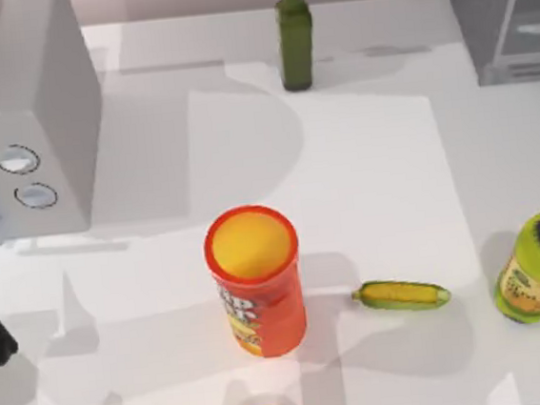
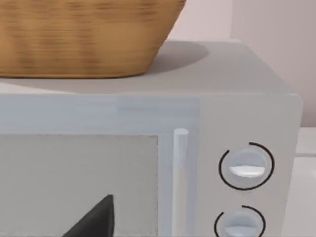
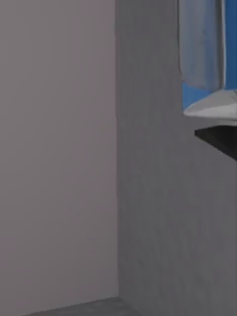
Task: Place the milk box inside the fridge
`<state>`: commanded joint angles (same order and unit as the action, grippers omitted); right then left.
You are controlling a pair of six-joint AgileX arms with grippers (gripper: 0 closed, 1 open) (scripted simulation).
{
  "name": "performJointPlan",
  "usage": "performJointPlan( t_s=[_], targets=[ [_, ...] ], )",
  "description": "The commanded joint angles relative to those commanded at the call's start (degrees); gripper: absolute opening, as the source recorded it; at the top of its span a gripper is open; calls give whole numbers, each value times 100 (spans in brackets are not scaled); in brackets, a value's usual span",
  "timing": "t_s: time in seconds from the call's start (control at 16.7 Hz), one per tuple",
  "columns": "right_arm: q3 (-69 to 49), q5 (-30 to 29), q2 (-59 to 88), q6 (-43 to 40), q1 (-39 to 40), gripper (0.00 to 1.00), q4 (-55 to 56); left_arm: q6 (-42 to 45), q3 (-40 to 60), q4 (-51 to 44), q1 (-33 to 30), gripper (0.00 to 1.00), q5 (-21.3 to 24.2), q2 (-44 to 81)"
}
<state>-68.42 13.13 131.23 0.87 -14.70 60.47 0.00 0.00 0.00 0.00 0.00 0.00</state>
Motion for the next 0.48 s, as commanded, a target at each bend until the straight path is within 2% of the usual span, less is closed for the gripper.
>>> performJointPlan(
  t_s=[0.24,0.48],
  targets=[
    [-1535,-81,363,7,95,0,-612,0,0,0,0,100,0,0],
    [-2316,-173,790,3,215,0,-1275,0,0,0,0,100,0,0]
  ],
)
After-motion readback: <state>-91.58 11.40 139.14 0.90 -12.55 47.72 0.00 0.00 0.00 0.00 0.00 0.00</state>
